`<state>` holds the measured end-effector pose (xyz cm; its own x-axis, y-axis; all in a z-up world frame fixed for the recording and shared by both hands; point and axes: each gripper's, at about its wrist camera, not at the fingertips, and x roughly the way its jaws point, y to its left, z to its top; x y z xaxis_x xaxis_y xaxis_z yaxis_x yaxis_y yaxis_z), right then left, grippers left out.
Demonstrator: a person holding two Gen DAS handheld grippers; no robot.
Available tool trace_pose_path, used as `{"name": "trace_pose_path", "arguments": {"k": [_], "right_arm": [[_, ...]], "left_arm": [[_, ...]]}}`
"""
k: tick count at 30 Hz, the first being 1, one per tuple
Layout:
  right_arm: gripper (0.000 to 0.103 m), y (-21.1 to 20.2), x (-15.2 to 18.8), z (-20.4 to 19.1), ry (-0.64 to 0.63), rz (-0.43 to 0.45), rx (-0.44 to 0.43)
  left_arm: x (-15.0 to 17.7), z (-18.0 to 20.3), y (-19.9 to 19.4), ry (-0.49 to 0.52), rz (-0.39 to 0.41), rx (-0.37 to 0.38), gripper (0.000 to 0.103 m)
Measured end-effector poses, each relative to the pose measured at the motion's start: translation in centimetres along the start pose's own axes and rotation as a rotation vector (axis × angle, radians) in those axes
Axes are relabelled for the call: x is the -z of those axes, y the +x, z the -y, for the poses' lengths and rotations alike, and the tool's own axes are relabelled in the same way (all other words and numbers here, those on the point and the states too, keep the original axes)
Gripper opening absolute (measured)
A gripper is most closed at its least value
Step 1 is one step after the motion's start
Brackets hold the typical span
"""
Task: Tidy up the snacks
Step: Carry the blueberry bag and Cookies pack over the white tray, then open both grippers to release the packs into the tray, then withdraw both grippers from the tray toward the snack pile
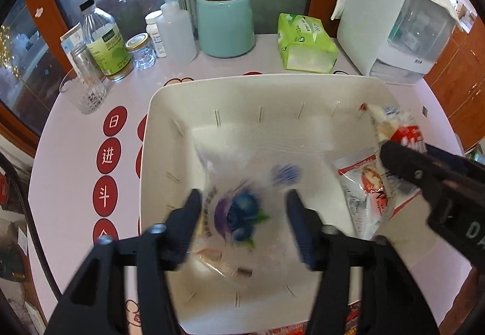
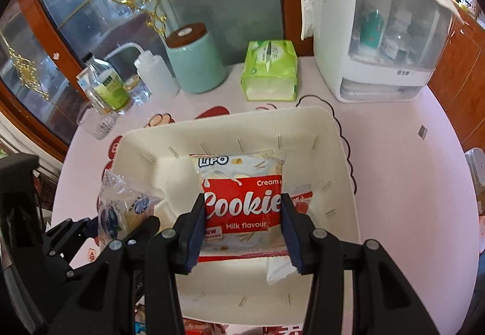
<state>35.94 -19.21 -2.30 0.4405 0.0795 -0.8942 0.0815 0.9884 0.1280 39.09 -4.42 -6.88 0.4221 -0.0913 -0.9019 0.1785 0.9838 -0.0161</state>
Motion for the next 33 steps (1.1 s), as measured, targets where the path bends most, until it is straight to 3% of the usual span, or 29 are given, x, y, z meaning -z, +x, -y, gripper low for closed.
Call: {"name": "trace_pose_path", "arguments": {"k": [1,3,13,33], "right_arm": [[0.048,0.3,0.1,0.0,0.002,-0.008,0.001],[0.049,1.0,0.4,0.2,0.007,-0.024,-0.001],[0.057,1.5,0.9,0.5,0.023,-0.028,-0.016],[0.057,-1.1,2.7,-0.2,0.018,-0.026,-0.051]], "left_arm": [[0.1,0.1,-0.1,0.009,0.015,-0.002,0.085],[0.2,0.4,-0.4,0.025,0.037,-0.009,0.092],[0.6,0.9,-0.5,0.036,0.029,-0.006,0.093],[2.6,1.0,-4.4,0.020,0.063,0.004,0.093]]}}
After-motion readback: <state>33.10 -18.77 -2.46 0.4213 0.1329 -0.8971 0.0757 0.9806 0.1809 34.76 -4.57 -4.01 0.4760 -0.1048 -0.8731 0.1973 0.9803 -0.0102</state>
